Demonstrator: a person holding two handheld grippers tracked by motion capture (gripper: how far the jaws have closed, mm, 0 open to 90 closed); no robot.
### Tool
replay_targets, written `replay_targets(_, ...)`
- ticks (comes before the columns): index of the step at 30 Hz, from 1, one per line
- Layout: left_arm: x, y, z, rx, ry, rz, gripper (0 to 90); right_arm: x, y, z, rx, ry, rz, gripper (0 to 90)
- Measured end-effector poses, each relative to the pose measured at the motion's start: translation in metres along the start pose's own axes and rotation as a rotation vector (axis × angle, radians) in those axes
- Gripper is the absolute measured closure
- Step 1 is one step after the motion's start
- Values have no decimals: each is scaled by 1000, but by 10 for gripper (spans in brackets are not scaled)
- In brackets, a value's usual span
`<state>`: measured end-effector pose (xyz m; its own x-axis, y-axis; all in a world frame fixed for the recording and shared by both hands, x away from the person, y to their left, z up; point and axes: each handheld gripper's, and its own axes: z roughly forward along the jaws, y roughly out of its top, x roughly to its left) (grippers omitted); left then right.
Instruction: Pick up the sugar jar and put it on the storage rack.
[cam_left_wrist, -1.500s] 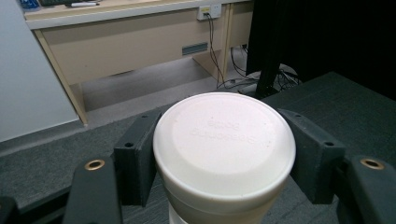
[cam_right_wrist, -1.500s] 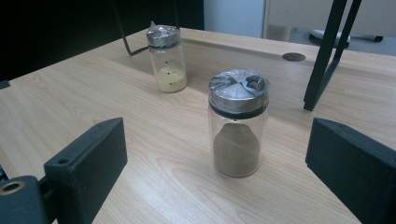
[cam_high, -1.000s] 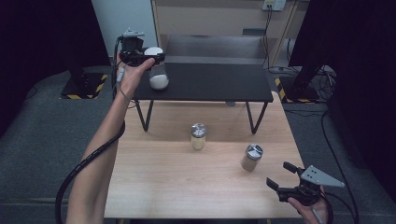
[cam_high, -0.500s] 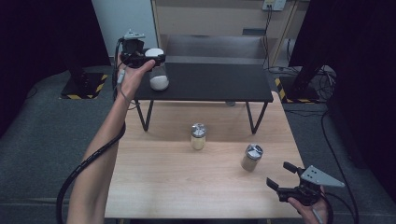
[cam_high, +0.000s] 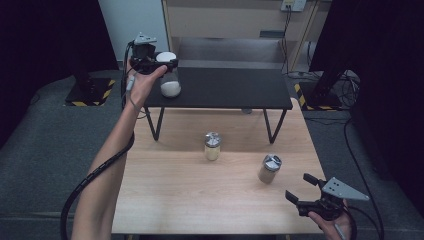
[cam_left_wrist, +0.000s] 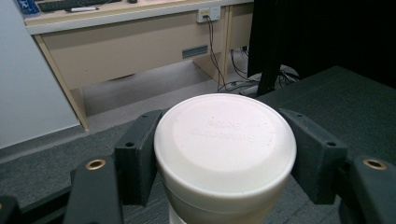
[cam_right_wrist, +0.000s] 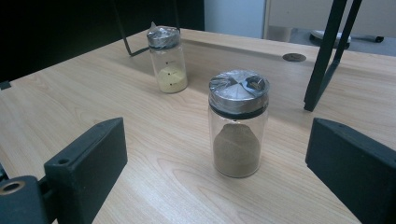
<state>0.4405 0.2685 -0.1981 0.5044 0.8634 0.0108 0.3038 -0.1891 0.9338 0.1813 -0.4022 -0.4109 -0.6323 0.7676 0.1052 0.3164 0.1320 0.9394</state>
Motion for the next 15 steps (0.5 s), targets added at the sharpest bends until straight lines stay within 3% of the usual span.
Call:
replay_targets(5, 2, 0, -5, -53, -2, -32, 103, 0, 0, 0, 2, -1, -2, 60)
replay_targets(8, 3, 2, -9, -68, -5, -27, 54, 1, 0, 0, 1, -1, -2, 60)
replay_targets(15, 8, 0, -23, -113, -37, 8, 48, 1, 0, 0, 1, -1, -4, 61)
